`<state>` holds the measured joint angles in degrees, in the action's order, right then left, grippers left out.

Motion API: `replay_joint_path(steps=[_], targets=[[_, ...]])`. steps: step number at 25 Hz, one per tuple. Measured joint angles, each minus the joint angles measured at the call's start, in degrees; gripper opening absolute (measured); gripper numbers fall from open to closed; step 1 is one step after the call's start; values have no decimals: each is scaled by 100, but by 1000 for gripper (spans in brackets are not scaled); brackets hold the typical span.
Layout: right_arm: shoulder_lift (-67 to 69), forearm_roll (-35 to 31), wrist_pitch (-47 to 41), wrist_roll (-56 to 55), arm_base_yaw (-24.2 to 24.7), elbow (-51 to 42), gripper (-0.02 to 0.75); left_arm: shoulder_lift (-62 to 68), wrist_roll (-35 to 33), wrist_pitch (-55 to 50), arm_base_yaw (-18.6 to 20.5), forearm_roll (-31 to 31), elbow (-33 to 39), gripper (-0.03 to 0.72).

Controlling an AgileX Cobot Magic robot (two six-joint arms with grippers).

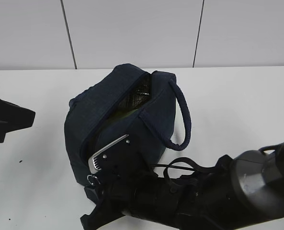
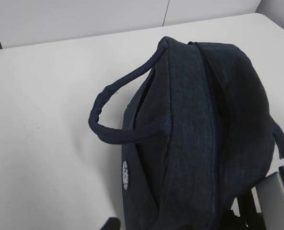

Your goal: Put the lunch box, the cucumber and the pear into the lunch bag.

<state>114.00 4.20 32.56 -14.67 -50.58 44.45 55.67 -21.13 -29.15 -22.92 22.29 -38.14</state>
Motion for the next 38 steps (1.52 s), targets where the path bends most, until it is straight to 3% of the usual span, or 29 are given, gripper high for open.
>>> replay_joint_path(steps=[7,32,35,38], targets=[[0,-236,11,0,0,0,196,0,0,0,0,0,0,238],[0,-138,51,-10,0,0,195,0,0,-22,0,6,0,238],[0,-87,65,-10,0,0,149,0,0,-22,0,6,0,238],[0,-75,74,-10,0,0,43,0,0,-22,0,6,0,238]])
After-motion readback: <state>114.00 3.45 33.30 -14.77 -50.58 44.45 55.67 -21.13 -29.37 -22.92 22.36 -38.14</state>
